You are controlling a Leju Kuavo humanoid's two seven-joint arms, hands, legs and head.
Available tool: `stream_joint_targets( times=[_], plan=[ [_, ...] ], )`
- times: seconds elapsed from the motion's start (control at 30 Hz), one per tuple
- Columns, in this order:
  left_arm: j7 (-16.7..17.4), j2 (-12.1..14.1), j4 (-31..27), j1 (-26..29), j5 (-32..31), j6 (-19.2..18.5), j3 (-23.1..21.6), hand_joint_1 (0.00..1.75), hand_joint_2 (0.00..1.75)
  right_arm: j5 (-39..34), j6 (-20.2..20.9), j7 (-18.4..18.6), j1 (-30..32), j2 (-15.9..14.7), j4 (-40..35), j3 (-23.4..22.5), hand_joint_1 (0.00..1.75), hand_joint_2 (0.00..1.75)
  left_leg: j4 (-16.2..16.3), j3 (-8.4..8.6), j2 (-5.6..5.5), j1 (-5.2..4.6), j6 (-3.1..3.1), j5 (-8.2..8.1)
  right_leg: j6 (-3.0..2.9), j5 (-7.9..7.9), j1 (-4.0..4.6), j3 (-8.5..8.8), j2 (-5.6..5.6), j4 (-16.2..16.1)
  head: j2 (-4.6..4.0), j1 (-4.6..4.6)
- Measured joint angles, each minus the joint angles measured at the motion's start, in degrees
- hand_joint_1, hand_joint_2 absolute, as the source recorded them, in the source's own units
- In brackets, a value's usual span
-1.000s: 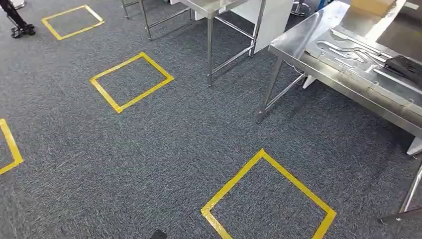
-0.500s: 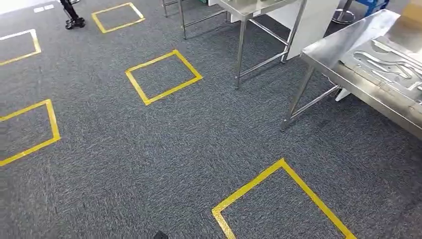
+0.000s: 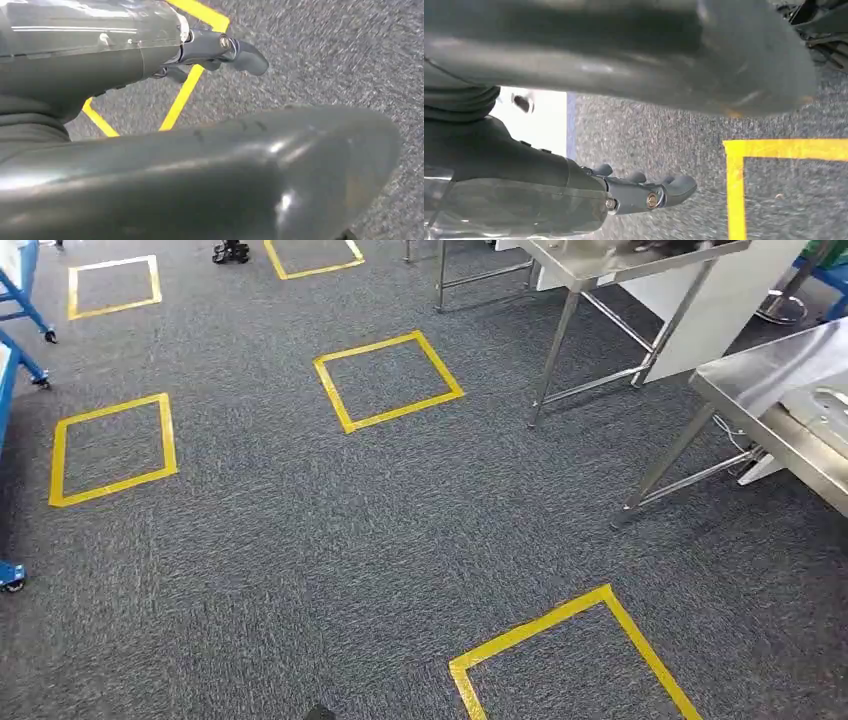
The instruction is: Take the parts from the cabinet and place them on the table.
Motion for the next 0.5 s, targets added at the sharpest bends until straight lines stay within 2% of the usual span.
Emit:
stream_joint_targets(
  times=[0.03,0.07,0.1,0.13,0.17,0.2,0.23,0.27,0.3,0.37,0.4,0.43,0.47,0.5],
  plan=[
    [0.0,0.0,0.0,0.01,0.0,0.0,0.0,0.0,0.0,0.11,0.04,0.04,0.08,0.0,0.02,0.13,0.0,0.0,0.03,-0.12,-0.77,-0.09,0.05,0.04,0.08,-1.4,0.01,-1.95,0.16,4.0,0.0,0.0],
    [0.02,0.0,0.0,0.09,0.02,0.02,0.0,0.0,0.0,0.19,0.07,0.09,0.12,0.0,0.02,0.3,0.0,0.0,0.09,-0.15,-1.51,-0.14,0.04,0.05,0.09,-1.46,0.0,-2.94,0.19,5.9,0.0,0.0],
    [0.0,0.02,0.02,0.19,0.02,0.11,0.0,0.0,0.0,0.35,0.07,0.13,0.08,0.0,0.02,0.39,0.0,0.0,0.18,-0.14,-2.31,-0.14,0.01,0.06,0.03,-0.15,0.0,-2.7,0.22,5.16,0.0,0.0],
    [0.0,0.04,0.02,0.22,0.04,0.2,0.0,0.0,0.0,0.48,0.07,0.17,0.12,0.0,0.02,0.44,0.0,0.0,0.33,-0.13,-3.09,-0.13,-0.03,0.06,-0.06,2.15,-0.02,-1.46,0.34,2.28,0.0,0.0],
    [-0.04,0.02,0.02,0.2,0.04,0.26,0.0,0.0,0.0,0.61,0.07,0.17,0.18,0.0,0.02,0.48,0.0,0.0,0.47,-0.07,-3.95,-0.13,-0.13,0.03,-0.24,5.13,-0.05,0.71,0.92,-2.55,0.0,0.0],
    [-0.09,-0.02,0.02,0.15,0.07,0.41,0.0,0.0,0.0,0.79,0.07,0.17,0.22,-0.02,0.02,0.5,0.0,0.0,0.59,-0.05,-4.67,-0.11,-0.26,0.0,-0.48,7.77,-0.17,2.98,2.74,-7.75,0.0,0.0],
    [-0.11,-0.09,0.02,0.1,0.09,0.57,0.0,0.0,0.0,0.83,0.07,0.2,0.37,-0.09,0.07,0.52,0.0,0.0,0.7,-0.28,-5.16,-0.27,-0.6,0.0,-0.86,7.13,-0.23,3.95,5.71,-9.79,0.0,0.02],
    [-0.15,-0.07,0.02,-0.04,0.11,0.77,0.02,0.0,0.0,0.87,0.07,0.22,0.33,-0.11,0.13,0.55,0.0,0.0,1.03,-0.68,-5.85,-0.3,-1.0,0.04,-0.9,7.26,-0.27,3.87,5.71,-10.55,0.0,0.0],
    [-0.2,-0.09,0.02,-0.02,0.13,0.87,0.02,0.0,0.0,0.98,0.09,0.17,0.19,-0.11,0.11,0.59,0.0,0.0,0.84,-0.92,-6.3,-0.1,-1.44,0.26,-1.04,7.26,-0.05,3.76,5.13,-10.36,0.0,0.0],
    [-0.2,-0.13,0.02,0.24,0.17,0.92,0.02,0.0,0.0,1.09,0.09,0.2,-0.2,-0.11,0.11,0.76,0.0,0.0,0.5,-1.09,-7.62,0.13,-2.23,0.62,-1.73,7.41,0.14,3.95,3.98,-10.59,0.0,0.0],
    [-0.2,-0.11,0.02,0.33,0.17,0.94,0.02,0.0,0.0,1.22,0.11,0.22,-0.26,-0.07,0.11,0.85,0.0,0.0,1.05,-1.21,-7.08,0.08,-2.46,0.24,-2.43,7.87,-0.63,4.24,2.95,-11.38,0.0,0.0],
    [-0.13,-0.11,0.02,0.33,0.18,0.98,0.02,0.0,0.0,1.49,0.13,0.28,-0.14,-0.07,0.13,0.87,0.0,0.0,2.91,-2.06,-3.49,-0.25,-2.62,-1.17,-2.7,7.94,-0.28,4.46,2.19,-11.68,-0.02,-0.02],
    [-0.07,-0.11,0.02,0.17,0.2,1.01,0.02,0.0,0.0,1.57,0.15,0.31,-0.09,-0.07,0.13,0.92,0.0,0.0,6.2,-3.71,-1.87,-0.2,-2.78,-3.32,-3.11,7.91,-0.13,4.45,1.32,-11.69,0.0,0.0],
    [-0.02,-0.11,0.02,0.02,0.2,1.01,0.02,0.0,0.0,1.73,0.24,0.48,-0.02,-0.07,0.13,0.96,0.0,0.0,11.05,-5.99,-1.05,-0.13,-2.93,-5.84,-3.22,7.84,0.05,4.36,0.41,-11.63,0.0,-0.04]
  ],
)
